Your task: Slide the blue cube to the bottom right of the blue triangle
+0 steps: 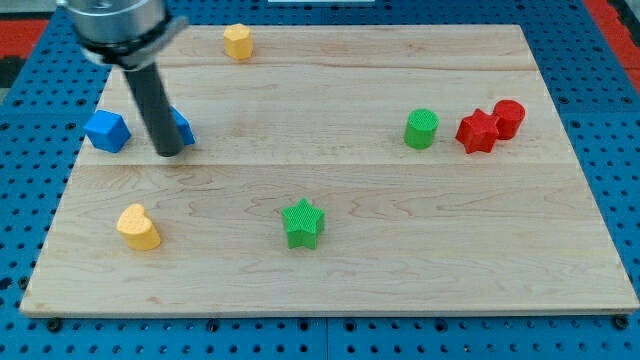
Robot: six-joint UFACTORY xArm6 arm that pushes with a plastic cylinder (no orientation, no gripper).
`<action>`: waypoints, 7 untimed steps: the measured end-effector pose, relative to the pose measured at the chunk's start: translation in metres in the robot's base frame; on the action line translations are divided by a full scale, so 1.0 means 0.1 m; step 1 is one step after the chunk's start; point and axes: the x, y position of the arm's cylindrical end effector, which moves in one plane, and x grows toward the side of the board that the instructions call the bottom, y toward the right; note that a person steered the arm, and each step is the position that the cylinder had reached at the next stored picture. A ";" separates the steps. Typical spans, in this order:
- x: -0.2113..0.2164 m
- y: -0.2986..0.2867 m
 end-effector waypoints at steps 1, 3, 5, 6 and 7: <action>-0.05 0.28; -0.37 -0.06; -0.37 0.19; -0.57 0.29; -1.03 -0.42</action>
